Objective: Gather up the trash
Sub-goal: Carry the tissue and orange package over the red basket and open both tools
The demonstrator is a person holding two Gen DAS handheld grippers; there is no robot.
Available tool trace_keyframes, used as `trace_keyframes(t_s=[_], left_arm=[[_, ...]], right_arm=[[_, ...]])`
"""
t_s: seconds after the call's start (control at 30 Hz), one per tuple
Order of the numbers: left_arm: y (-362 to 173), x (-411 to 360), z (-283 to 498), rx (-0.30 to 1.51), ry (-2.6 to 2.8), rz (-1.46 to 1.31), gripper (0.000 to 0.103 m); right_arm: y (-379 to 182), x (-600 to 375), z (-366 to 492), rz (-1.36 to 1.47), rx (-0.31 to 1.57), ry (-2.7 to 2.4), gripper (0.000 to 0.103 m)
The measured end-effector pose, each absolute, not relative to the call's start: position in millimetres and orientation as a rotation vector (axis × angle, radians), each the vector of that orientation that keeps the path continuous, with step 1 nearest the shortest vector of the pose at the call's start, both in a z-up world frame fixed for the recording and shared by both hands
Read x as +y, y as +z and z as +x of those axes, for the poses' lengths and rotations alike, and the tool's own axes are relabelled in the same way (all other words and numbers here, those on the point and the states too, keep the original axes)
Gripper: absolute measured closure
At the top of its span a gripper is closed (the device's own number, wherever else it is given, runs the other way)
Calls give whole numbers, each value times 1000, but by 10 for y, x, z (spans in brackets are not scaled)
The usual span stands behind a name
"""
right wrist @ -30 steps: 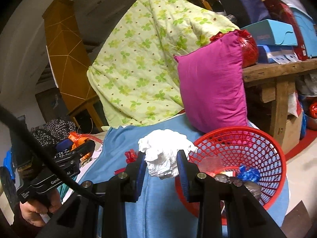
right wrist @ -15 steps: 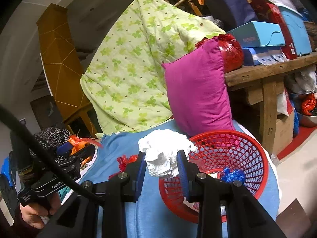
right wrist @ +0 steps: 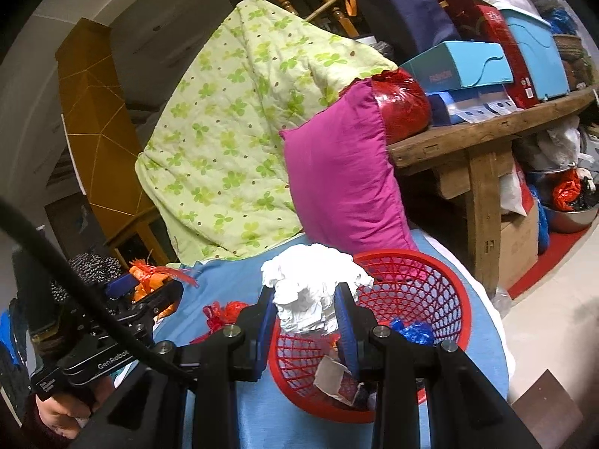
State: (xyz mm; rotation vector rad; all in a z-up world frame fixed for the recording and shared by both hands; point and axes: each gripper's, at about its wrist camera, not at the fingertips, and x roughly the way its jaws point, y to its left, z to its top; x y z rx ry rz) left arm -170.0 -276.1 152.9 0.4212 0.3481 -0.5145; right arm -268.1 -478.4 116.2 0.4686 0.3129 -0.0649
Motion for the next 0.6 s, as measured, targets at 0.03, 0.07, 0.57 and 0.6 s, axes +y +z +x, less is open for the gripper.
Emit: trace_keyframes(t_s=[0.03,0.07,0.57,0.6], left_arm=[[1517,-2791,-1704,350,-518,424,34],[1509,-2810,-1707,352,-521,426,34],[1372,-3004,-1668,382,-552,436,34],[1362,-3008,-1667,385,-554,435,34]], right_arm=[[1151,-4802,-2686,470,313,-69,70],[1140,-4819,-2690,473,313,-73,70],[1020,-4956,-2698,499,311,-116,70],[1011,-4967,-2695,504,307,-119,70]])
